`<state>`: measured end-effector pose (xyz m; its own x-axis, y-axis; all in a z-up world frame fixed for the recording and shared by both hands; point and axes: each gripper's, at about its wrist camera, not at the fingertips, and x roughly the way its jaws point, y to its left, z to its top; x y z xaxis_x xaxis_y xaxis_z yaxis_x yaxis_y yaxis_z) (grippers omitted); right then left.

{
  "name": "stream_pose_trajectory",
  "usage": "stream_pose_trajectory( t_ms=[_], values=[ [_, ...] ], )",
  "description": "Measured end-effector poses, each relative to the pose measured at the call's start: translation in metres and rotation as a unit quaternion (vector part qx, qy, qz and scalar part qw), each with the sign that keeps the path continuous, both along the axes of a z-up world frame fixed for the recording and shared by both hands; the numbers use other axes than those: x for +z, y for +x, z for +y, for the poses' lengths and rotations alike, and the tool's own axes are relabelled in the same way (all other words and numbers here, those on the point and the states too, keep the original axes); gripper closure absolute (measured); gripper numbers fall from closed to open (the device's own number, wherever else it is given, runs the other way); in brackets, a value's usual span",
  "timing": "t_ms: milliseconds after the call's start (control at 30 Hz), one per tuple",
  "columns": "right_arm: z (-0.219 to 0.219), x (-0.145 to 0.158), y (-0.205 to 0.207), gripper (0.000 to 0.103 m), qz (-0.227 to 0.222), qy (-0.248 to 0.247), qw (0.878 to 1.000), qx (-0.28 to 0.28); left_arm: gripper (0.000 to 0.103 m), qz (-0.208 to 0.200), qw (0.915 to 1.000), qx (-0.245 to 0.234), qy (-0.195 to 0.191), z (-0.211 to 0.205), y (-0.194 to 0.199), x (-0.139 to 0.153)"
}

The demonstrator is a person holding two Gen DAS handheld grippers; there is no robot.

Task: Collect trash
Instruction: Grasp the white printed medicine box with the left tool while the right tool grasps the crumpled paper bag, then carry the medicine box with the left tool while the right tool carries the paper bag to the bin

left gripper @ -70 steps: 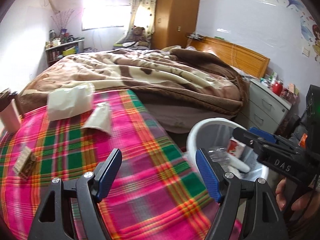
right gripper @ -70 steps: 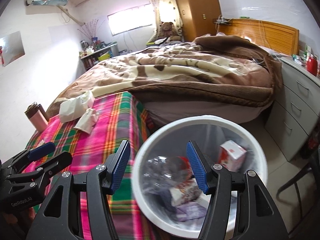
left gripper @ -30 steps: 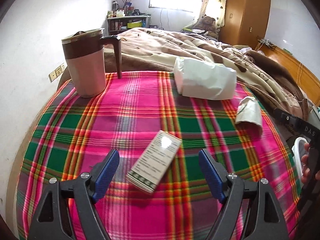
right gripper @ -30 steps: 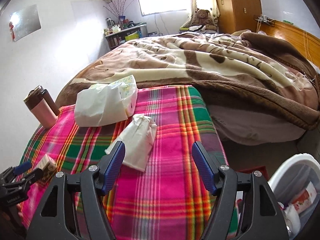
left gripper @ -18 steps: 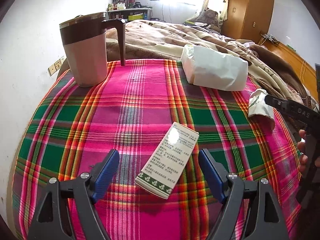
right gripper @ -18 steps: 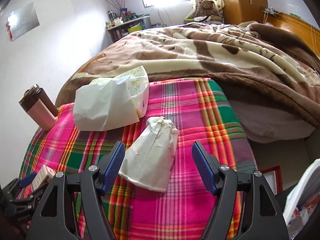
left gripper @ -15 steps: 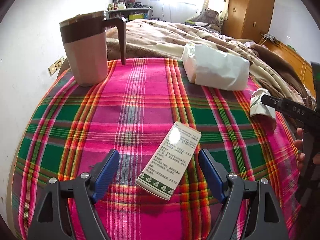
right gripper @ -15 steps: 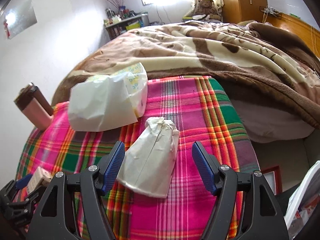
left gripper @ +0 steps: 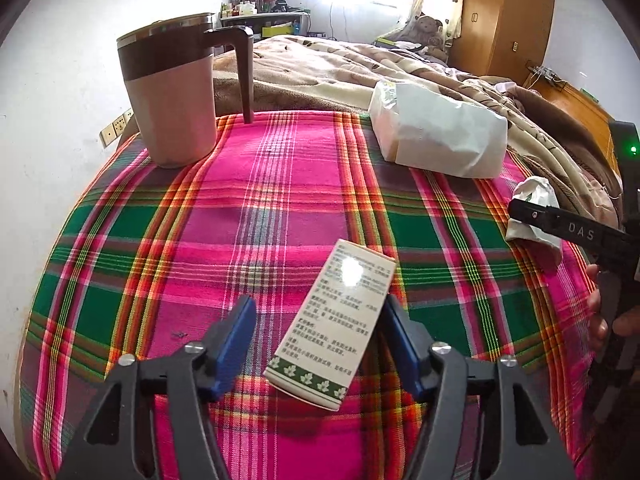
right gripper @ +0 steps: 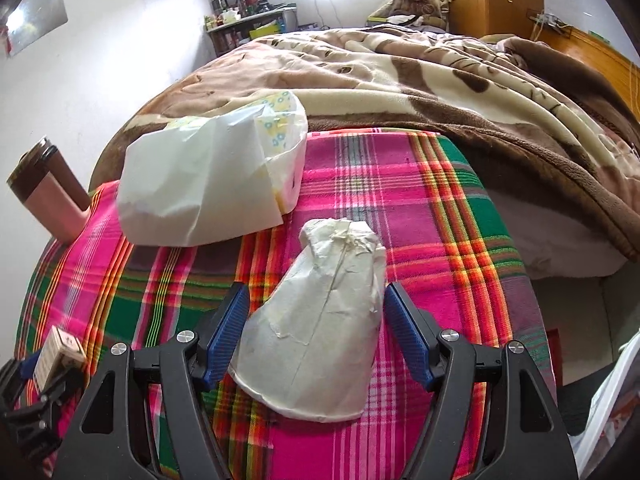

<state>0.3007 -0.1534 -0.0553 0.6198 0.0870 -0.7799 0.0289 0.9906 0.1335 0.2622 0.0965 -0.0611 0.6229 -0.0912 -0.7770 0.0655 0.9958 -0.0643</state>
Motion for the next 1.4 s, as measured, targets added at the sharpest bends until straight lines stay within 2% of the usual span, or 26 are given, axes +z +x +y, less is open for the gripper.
stream_pose_trajectory(
  t_ms=[100,233,300,467,633,1167,1400],
  values=[
    [-0.001,0.001,-0.005,0.038,-0.002,0.005,1.000,0.000,0.057,0.000,1.0000,0.000,-0.001,-0.002,0.000,0.001],
    [-0.004,0.001,-0.011,0.053,-0.010,0.014,1.000,-0.008,0.067,0.000,1.0000,0.003,-0.005,-0.001,-0.001,0.002],
    [-0.004,0.001,-0.015,0.057,-0.014,0.016,1.000,-0.011,0.069,-0.001,1.0000,0.004,-0.008,0.000,-0.003,0.003],
    [-0.003,0.008,-0.027,0.066,-0.030,0.015,0.999,0.001,0.070,-0.006,0.9999,0.004,-0.014,-0.001,-0.009,0.007],
    [0.000,0.015,-0.041,0.069,-0.045,0.017,0.999,0.018,0.070,-0.009,0.9998,-0.002,-0.019,-0.007,-0.017,0.012],
    [-0.022,0.041,-0.096,0.069,-0.081,0.049,0.995,0.014,0.070,-0.046,0.9975,-0.042,-0.033,-0.048,-0.063,0.047],
    [-0.031,0.045,-0.113,0.069,-0.092,0.056,0.994,0.008,0.070,-0.037,0.9983,-0.027,-0.036,-0.046,-0.074,0.043]
  ],
)
